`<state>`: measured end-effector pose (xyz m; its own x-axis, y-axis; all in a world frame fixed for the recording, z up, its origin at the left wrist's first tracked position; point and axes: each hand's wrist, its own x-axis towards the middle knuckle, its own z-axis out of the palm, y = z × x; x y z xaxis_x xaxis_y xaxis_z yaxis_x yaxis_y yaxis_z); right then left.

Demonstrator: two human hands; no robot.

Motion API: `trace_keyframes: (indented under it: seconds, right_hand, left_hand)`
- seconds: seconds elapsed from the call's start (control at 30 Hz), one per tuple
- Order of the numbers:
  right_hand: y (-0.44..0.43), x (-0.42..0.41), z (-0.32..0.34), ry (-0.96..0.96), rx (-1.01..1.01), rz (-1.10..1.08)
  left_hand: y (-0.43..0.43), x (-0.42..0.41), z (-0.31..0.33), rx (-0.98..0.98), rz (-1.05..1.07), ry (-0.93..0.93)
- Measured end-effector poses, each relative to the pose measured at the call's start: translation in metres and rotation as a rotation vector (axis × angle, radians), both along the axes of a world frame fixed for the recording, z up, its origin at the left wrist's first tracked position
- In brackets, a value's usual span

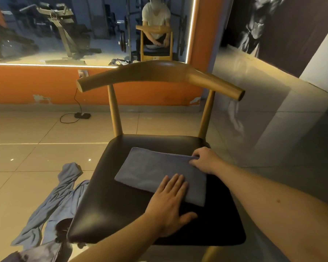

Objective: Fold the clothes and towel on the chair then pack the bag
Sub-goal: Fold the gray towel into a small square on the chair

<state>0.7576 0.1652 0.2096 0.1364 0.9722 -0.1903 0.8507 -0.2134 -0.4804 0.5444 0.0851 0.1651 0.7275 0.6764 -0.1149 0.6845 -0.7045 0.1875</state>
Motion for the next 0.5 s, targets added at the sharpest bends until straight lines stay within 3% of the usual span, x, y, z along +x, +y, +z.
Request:
trace_keyframes:
  seconds: [0.17,0.27,0.4,0.5]
  right_hand:
    - [-0.044,0.016,0.012,0.098,-0.252,-0.049]
    - [-0.090,0.013,0.015,0.306,-0.403,-0.175]
    - [-0.153,-0.001,0.006,0.584,-0.432,-0.342]
    - [-0.191,-0.007,-0.005,0.713,-0.420,-0.391]
  left_hand:
    - [-0.022,-0.018,-0.002,0.028,-0.069,-0.005]
    - [-0.044,-0.034,-0.008,0.122,-0.101,-0.036]
    - [-0.075,-0.039,-0.019,0.236,-0.078,-0.037]
    - [-0.094,-0.043,-0.011,0.210,-0.060,-0.107]
